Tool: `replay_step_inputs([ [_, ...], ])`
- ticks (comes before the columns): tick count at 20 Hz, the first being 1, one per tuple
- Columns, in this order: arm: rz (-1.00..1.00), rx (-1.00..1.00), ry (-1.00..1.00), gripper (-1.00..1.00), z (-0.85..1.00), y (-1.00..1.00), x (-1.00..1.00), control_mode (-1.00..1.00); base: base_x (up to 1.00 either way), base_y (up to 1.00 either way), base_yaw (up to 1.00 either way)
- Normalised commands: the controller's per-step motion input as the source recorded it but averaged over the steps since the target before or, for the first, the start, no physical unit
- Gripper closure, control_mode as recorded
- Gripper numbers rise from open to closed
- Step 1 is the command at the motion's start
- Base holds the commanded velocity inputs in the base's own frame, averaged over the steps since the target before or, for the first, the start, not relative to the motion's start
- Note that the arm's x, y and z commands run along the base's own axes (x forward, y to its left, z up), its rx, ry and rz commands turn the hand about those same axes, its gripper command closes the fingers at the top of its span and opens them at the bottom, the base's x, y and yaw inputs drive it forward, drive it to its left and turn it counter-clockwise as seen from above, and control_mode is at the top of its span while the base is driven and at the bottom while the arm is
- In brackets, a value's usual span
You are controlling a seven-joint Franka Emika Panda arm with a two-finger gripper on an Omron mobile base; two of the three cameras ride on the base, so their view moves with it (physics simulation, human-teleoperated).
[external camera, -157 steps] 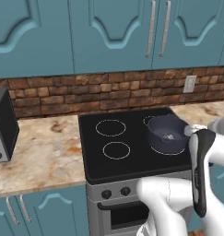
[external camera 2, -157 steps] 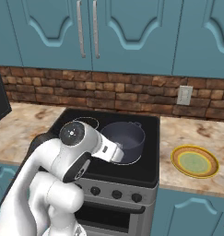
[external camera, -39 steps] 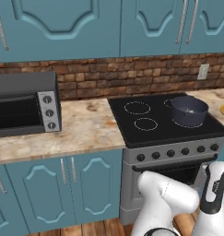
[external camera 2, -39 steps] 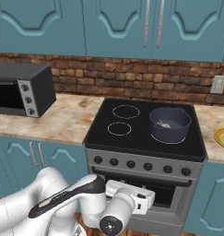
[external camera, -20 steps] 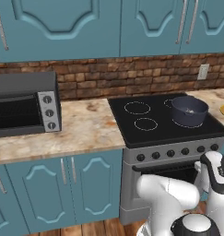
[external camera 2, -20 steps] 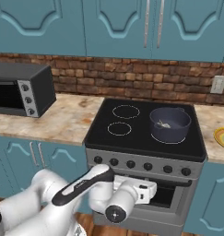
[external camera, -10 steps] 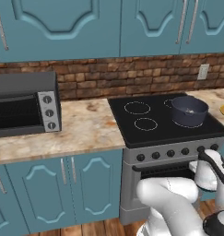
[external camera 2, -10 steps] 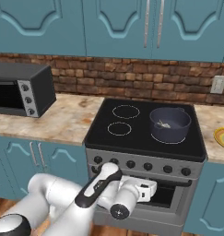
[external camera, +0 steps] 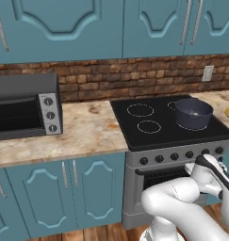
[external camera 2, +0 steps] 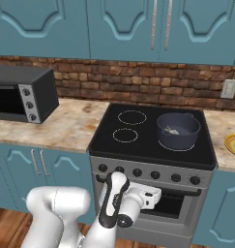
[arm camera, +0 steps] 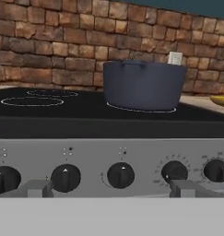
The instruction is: Retrieve the frozen meat and place it in the pot on a burner. Then turn the burner on.
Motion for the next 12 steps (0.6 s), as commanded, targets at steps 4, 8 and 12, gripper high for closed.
replay_step_inputs([
  [4, 0.06, 0.01, -0.06, -1.00, -0.09, -0.02, 0.12, -1.00, 0.00, 0.00, 0.00],
  [8, 0.00, 0.00, 0.00, -1.00, -0.18, -0.23, 0.01, -1.00, 0.00, 0.00, 0.00],
  [12, 0.03, 0.01, 0.00, -1.00, -0.08, -0.42, 0.01, -1.00, 0.00, 0.00, 0.00],
])
